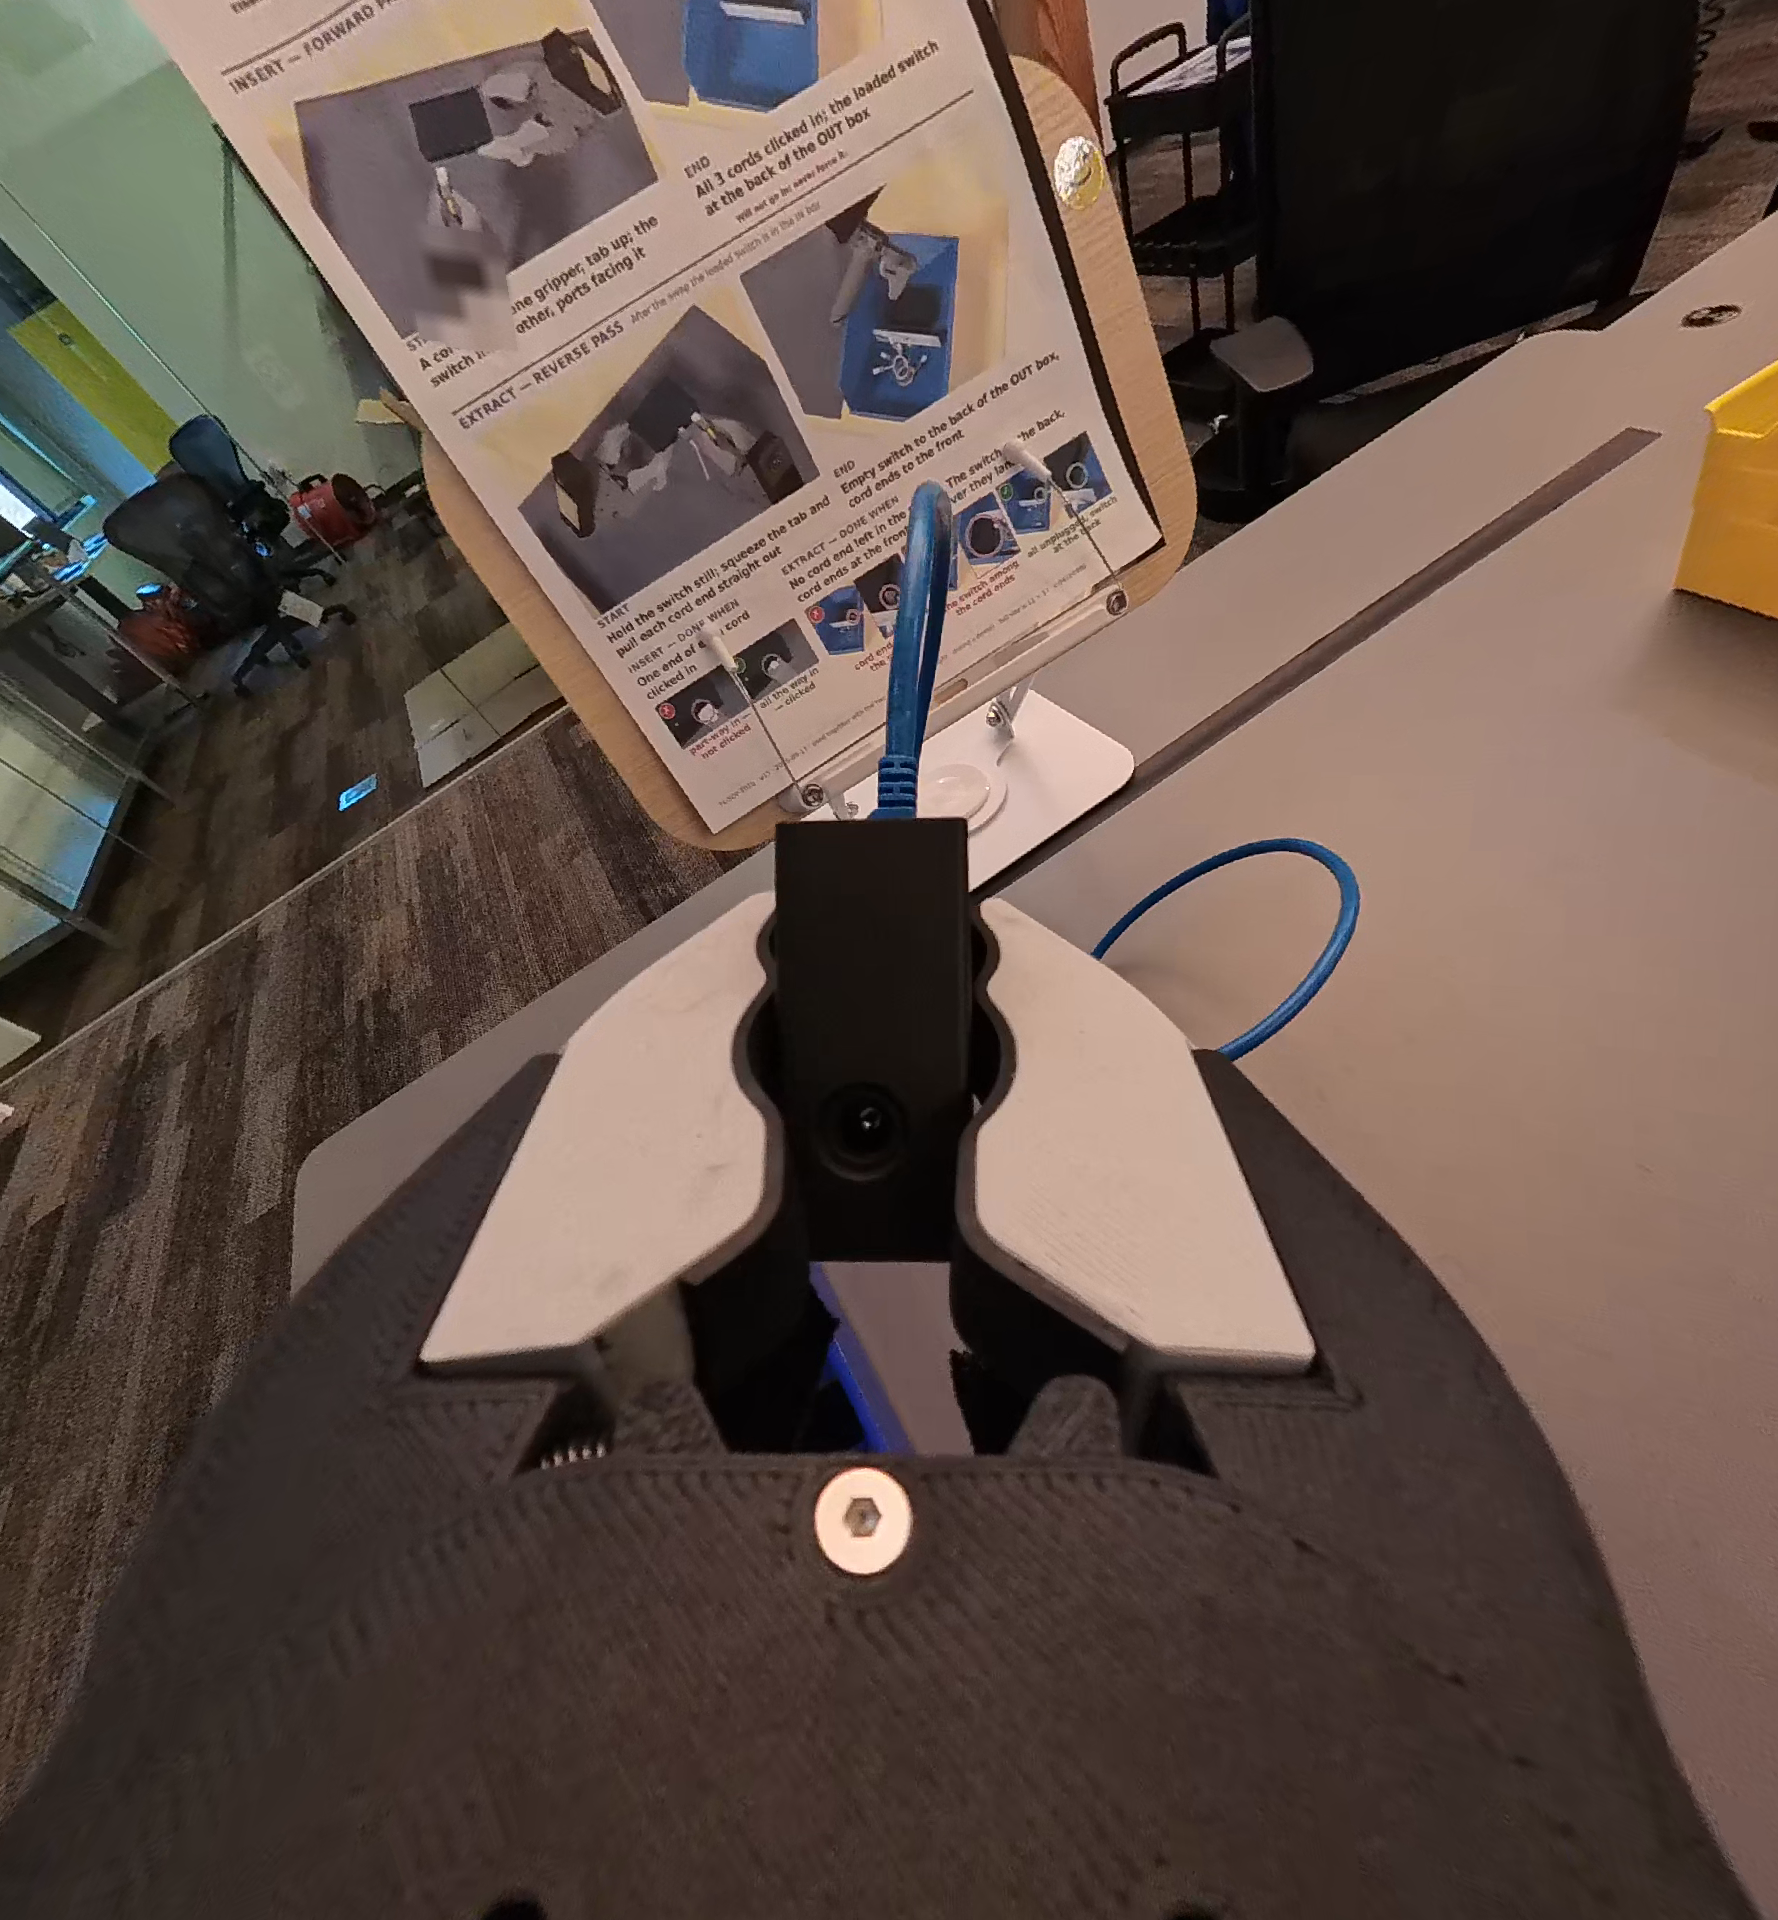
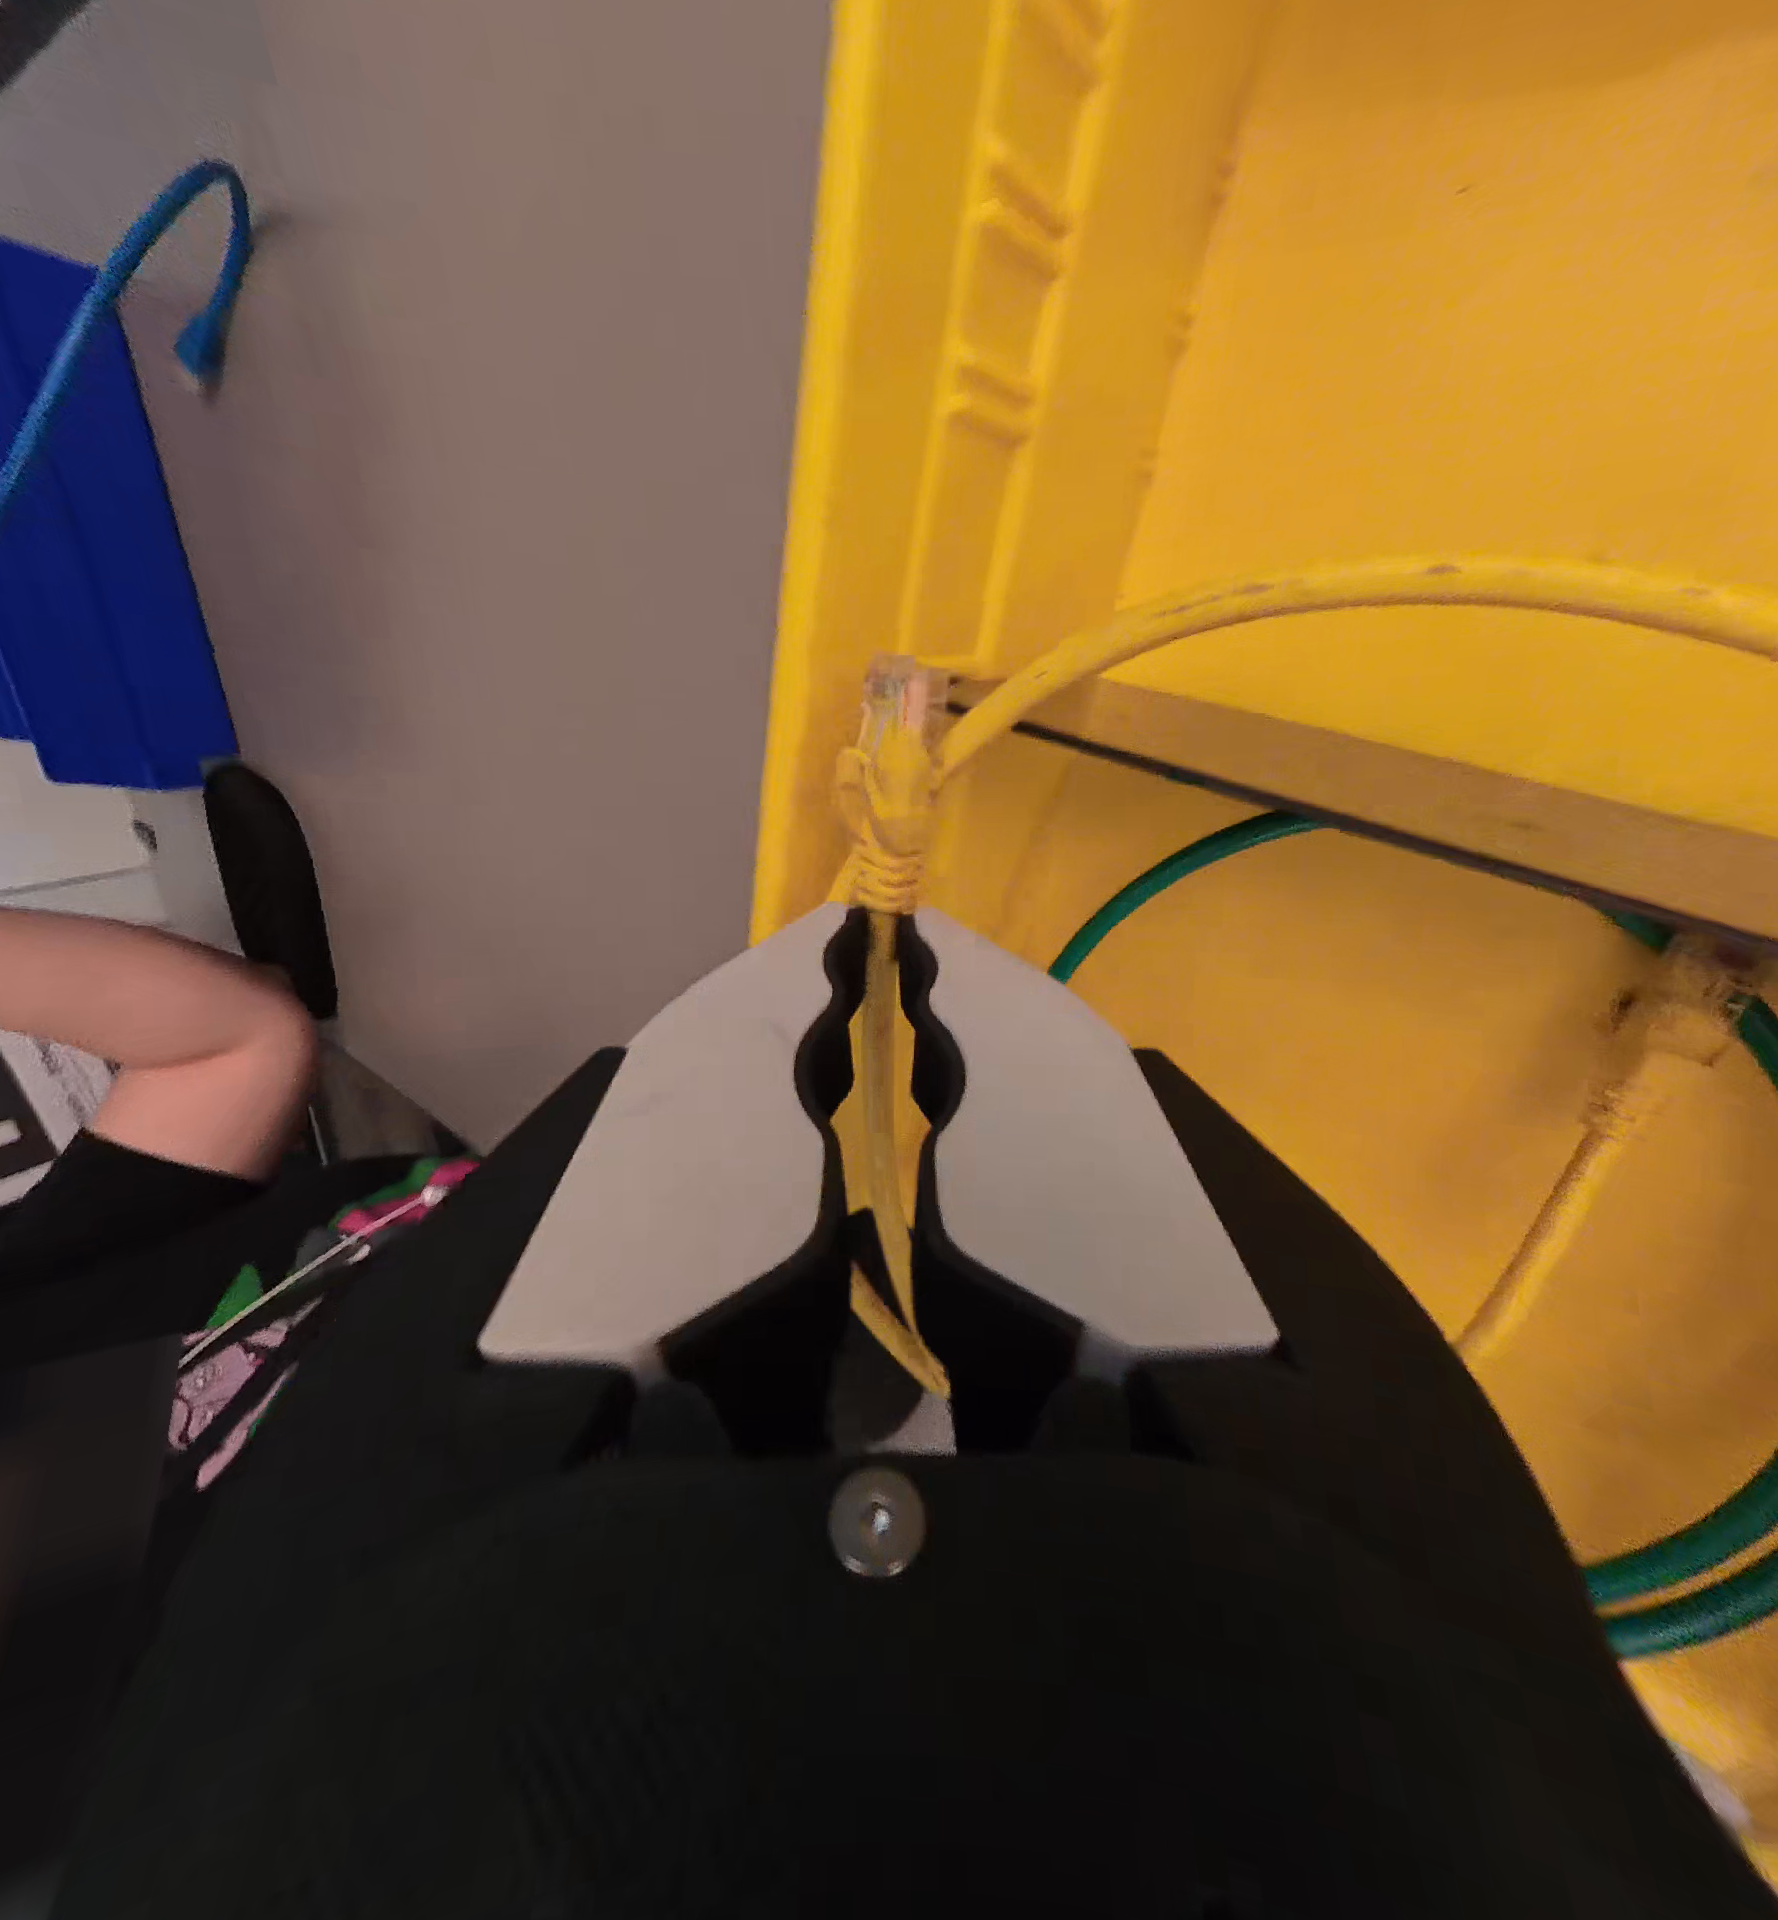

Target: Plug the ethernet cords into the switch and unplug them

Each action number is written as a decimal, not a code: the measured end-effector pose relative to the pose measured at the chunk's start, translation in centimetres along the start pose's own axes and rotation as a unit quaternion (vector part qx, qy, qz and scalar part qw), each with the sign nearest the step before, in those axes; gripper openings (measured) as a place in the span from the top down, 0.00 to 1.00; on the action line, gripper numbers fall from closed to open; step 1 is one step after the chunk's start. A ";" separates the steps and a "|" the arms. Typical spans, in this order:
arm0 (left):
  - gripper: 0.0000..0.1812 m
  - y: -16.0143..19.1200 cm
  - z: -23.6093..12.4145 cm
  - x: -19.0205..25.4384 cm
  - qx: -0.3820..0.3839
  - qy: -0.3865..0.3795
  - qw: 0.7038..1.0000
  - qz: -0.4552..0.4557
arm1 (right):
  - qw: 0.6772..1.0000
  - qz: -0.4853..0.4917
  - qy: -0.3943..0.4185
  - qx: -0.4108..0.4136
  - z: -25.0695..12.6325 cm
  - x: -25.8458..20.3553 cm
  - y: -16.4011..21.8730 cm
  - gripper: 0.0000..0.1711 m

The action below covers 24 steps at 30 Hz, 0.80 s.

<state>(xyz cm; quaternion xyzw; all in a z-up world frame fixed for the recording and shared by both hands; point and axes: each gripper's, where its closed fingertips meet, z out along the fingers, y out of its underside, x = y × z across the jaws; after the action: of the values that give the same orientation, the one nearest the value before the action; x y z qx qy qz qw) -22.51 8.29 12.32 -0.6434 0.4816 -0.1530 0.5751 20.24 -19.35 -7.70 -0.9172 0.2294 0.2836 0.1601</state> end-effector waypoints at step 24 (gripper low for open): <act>0.84 0.0 0.3 0.4 -0.003 0.005 1.000 0.006 | 0.912 -0.368 0.080 0.163 -6.9 -1.2 5.5 0.76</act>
<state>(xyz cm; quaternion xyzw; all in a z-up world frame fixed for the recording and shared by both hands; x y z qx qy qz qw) -22.06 8.12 12.09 -0.6415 0.4886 -0.1516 0.5717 19.61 -26.46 -2.45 -0.9173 -0.0696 0.0885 0.3819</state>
